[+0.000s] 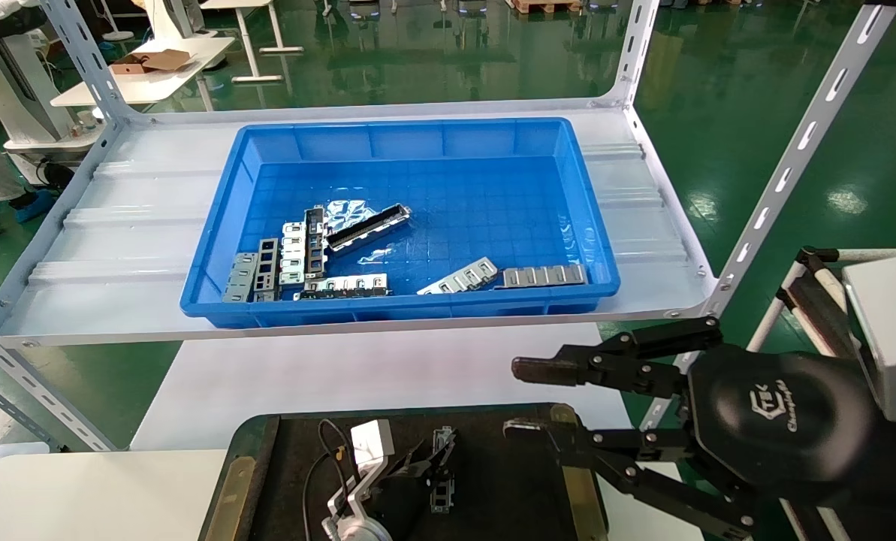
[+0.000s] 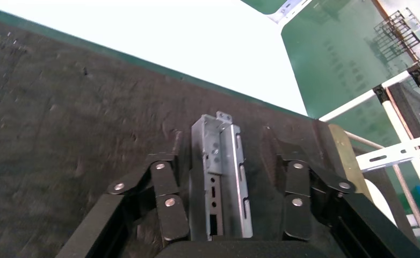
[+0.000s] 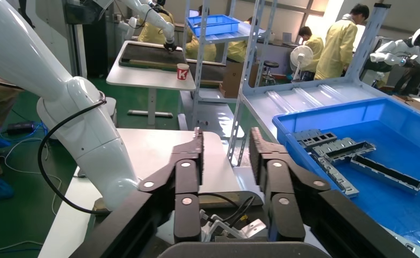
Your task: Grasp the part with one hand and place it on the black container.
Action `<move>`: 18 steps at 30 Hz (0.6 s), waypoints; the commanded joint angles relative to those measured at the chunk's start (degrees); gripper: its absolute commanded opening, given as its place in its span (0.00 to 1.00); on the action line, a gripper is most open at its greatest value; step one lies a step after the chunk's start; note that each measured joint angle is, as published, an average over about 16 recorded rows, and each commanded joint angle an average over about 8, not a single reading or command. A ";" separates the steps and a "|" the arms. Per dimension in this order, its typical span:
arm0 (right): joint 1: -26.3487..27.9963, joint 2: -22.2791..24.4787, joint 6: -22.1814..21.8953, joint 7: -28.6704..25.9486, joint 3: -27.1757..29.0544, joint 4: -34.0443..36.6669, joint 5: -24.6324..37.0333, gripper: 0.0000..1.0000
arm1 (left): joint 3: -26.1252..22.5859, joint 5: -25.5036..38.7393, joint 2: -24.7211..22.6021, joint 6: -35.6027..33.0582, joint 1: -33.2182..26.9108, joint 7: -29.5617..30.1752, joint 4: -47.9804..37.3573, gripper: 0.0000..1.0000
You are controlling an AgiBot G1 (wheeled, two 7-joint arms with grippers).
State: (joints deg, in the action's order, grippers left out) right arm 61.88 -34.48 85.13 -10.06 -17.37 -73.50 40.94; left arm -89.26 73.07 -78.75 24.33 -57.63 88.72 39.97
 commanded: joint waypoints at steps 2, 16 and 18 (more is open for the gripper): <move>0.00 0.00 0.00 0.00 -0.01 0.00 -0.01 1.00 | -0.26 0.55 0.02 0.05 -0.46 0.01 -0.03 1.00; 0.01 0.02 -0.02 0.02 -0.05 0.00 -0.03 1.00 | -2.46 7.53 0.43 -2.55 -4.66 3.58 -1.07 1.00; 0.01 0.02 -0.02 0.03 -0.05 0.00 -0.04 1.00 | -2.93 8.83 0.52 -3.29 -5.26 4.64 -0.82 1.00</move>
State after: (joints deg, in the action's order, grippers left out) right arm 61.89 -34.46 85.11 -10.03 -17.42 -73.50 40.91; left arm -92.25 82.02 -78.18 21.04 -62.87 93.66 39.50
